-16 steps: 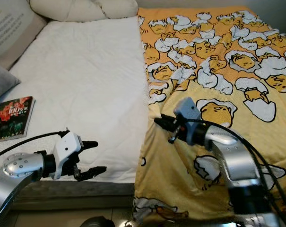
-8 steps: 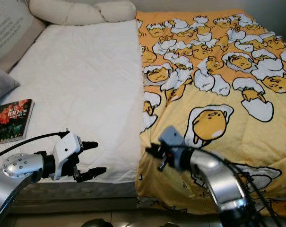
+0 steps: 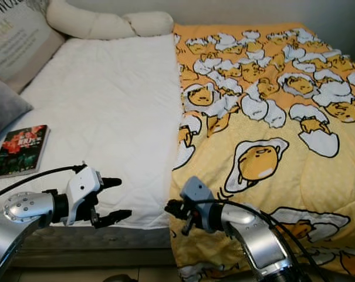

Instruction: Clean up the room

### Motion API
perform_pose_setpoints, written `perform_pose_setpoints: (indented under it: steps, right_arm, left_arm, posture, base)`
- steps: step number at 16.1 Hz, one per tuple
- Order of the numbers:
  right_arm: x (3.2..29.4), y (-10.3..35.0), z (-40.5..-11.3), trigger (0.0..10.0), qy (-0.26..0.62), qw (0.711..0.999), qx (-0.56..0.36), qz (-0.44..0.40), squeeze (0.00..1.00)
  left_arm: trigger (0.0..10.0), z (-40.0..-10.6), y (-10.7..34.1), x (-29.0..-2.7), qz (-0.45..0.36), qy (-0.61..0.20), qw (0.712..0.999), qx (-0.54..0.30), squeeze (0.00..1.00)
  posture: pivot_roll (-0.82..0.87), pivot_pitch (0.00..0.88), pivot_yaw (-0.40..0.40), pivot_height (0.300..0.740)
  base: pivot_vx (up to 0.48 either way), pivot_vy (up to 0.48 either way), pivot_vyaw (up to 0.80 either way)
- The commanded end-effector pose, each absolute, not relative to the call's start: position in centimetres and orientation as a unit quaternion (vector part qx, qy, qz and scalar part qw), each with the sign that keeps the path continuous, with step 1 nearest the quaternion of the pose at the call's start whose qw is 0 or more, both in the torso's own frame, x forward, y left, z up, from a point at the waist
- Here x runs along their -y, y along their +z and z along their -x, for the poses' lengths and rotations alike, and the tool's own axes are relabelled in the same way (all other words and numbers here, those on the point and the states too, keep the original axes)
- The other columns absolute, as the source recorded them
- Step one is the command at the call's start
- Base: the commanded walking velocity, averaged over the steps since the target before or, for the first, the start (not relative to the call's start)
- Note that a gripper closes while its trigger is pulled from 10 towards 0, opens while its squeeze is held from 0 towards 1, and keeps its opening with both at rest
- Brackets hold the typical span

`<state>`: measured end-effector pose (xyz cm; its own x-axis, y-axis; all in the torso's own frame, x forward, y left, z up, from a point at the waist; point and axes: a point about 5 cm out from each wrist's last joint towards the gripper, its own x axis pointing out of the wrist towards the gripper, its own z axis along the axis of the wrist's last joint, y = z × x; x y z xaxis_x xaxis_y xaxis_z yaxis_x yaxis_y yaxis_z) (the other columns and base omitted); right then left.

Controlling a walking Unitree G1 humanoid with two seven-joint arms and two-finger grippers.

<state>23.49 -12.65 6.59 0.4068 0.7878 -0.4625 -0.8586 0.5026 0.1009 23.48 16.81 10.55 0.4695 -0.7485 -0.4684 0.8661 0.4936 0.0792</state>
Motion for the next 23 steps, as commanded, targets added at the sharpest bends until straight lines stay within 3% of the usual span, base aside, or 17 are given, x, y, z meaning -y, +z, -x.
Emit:
perform_pose_setpoints:
  steps: [1,3,5,6,7,11,15,23]
  right_arm:
    - [13.4,7.4,-24.4,10.0,0.466,0.855,-0.218,0.070,1.00]
    - [14.5,8.3,-25.6,10.0,0.401,0.894,-0.185,0.075,1.00]
    - [16.1,9.5,-27.2,10.0,0.290,0.945,-0.134,0.068,1.00]
    - [17.3,9.8,-28.0,10.0,0.186,0.975,-0.111,0.040,1.00]
    - [18.1,9.8,-28.2,10.0,0.123,0.986,-0.109,0.041,1.00]
    - [17.8,10.1,-27.9,10.0,0.054,0.996,-0.071,0.017,1.00]
    - [18.2,9.8,-27.9,10.0,0.009,0.997,-0.073,0.002,1.00]
    - [18.3,9.2,-27.8,10.0,-0.006,0.997,-0.076,0.004,1.00]
  left_arm:
    - [10.0,-23.9,11.0,-17.3,-0.135,-0.453,0.863,-0.181,0.00]
    - [10.0,-24.8,11.3,-17.7,-0.089,-0.397,0.900,-0.153,0.00]
    - [10.0,-26.4,11.3,-18.5,-0.059,-0.266,0.955,-0.115,0.00]
    - [10.0,-27.2,11.5,-18.6,-0.059,-0.203,0.974,-0.085,0.00]
    - [10.0,-27.5,11.5,-18.4,-0.047,-0.175,0.980,-0.080,0.00]
    - [10.0,-28.3,10.7,-17.0,-0.026,-0.129,0.988,-0.083,0.00]
    - [10.0,-29.0,10.8,-17.3,-0.047,-0.108,0.990,-0.079,0.00]
    - [10.0,-29.3,10.7,-17.2,-0.048,-0.098,0.991,-0.073,0.00]
  posture:
    - [0.03,0.000,0.060,0.740]
    - [0.02,0.000,0.058,0.740]
    - [0.00,0.000,0.059,0.740]
    - [-0.02,0.000,0.066,0.740]
    - [-0.02,0.000,0.068,0.740]
    - [-0.07,0.000,0.082,0.740]
    - [-0.07,0.000,0.086,0.740]
    - [-0.06,0.000,0.079,0.740]
  base:
    - [0.000,0.000,0.00]
    - [0.000,0.000,0.00]
    - [0.000,0.000,0.00]
    - [0.000,0.000,0.00]
    - [0.000,0.000,0.00]
    - [0.000,-0.186,0.00]
    - [0.000,-0.373,0.00]
    - [0.000,-0.371,0.00]
